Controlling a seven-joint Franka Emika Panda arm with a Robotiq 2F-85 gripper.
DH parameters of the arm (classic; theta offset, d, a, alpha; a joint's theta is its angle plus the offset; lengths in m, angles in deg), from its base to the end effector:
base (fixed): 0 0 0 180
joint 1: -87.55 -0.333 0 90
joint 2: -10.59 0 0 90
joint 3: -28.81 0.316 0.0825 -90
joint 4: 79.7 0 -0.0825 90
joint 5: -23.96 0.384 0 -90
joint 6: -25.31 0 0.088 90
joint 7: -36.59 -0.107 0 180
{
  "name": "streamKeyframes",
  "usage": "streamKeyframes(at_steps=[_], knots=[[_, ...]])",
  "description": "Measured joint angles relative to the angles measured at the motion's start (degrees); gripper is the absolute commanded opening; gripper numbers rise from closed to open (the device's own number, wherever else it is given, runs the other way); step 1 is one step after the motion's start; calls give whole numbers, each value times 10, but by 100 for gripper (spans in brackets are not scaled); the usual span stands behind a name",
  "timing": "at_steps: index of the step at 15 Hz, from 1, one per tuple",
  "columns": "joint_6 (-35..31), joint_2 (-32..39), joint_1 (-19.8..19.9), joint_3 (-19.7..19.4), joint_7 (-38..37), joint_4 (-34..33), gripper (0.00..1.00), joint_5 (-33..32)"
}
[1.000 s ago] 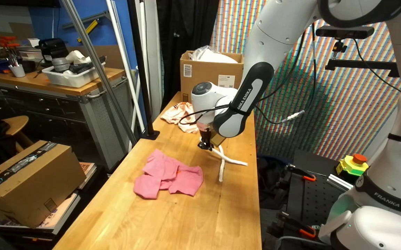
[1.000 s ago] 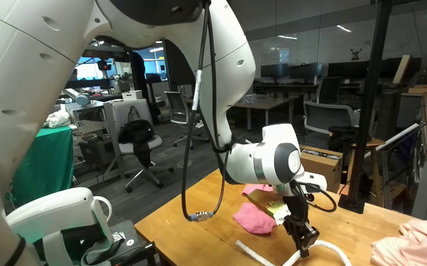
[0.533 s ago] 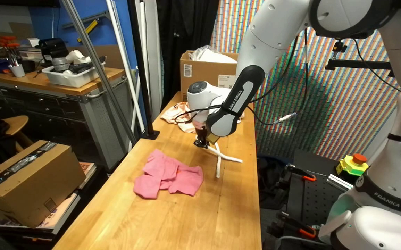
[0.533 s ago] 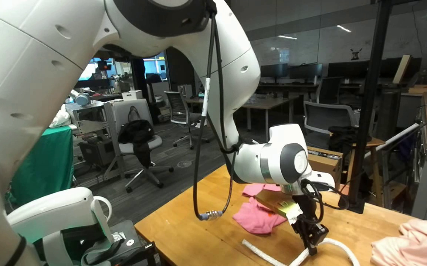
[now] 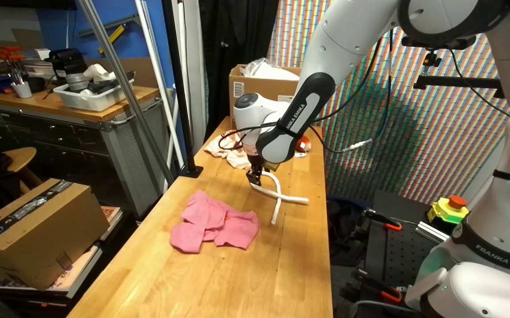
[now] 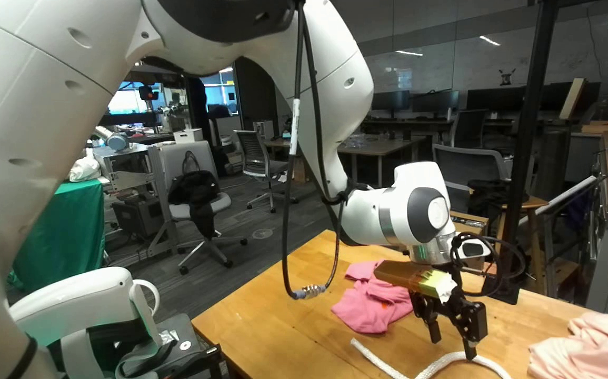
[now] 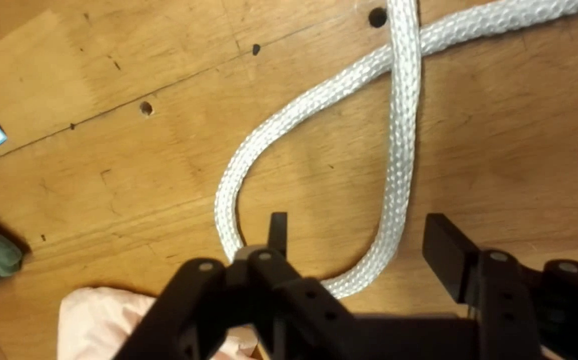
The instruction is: Move all the objects in the middle of the table to the right
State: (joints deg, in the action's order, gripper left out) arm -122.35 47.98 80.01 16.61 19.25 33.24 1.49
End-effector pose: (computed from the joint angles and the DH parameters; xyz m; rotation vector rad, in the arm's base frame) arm 0.6020 -0.0420 0.1369 2.8072 -0.0070 -0.0179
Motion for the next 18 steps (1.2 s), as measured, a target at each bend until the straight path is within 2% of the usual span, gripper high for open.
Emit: streamKeyframes(at_steps=[3,6,10,13,18], knots=[[90,-48,25,38,114,1,100,29],[215,-121,53,74,229,2,100,61],[365,-232,77,94,341,5,100,86],[402,-321,90,94,388,27,100,105],[389,-489,106,73,413,111,100,152]])
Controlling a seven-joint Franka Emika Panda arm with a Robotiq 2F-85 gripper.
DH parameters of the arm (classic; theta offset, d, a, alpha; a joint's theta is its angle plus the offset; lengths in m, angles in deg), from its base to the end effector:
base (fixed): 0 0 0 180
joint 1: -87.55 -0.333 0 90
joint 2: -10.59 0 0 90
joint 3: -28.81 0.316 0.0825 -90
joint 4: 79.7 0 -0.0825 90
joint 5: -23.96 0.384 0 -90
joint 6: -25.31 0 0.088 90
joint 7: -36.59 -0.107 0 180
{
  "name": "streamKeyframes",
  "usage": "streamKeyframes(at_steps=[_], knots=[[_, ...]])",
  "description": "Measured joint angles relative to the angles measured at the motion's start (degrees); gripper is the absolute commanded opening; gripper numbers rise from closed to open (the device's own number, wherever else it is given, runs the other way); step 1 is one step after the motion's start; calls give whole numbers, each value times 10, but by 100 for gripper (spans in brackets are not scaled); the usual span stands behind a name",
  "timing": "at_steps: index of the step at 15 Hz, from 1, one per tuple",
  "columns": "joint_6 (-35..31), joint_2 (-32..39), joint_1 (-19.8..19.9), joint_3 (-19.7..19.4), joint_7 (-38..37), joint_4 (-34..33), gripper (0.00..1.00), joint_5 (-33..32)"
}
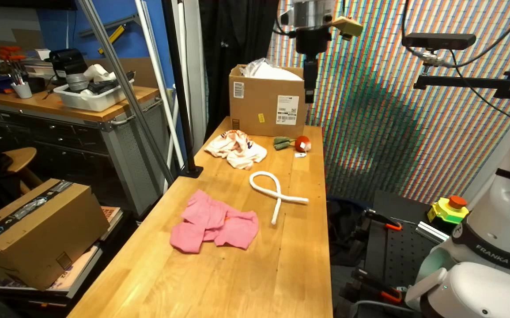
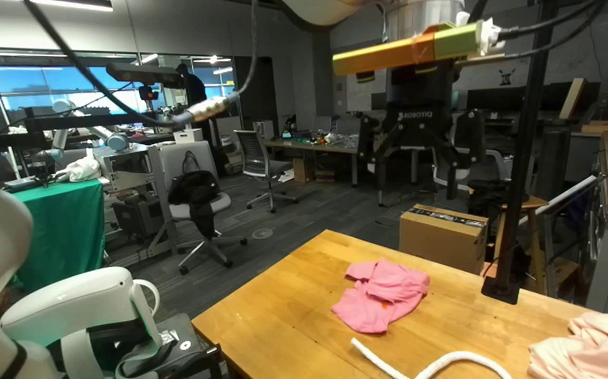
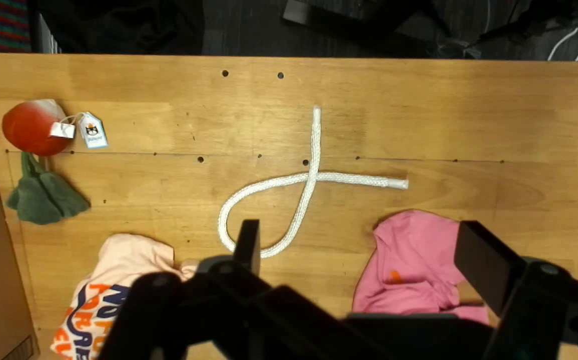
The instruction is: Move all the objects in the middle of the table to the right
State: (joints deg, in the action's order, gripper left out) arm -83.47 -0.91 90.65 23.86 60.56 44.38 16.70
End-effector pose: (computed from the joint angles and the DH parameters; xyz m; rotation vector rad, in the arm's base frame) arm 0.4789 -0.0787 0.4752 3.0189 0.4949 -0.1407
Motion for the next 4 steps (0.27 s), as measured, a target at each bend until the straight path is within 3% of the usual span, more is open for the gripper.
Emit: streamKeyframes(at_steps=[4], knots=[[-12,-130,2,-41,19,79,100,36]])
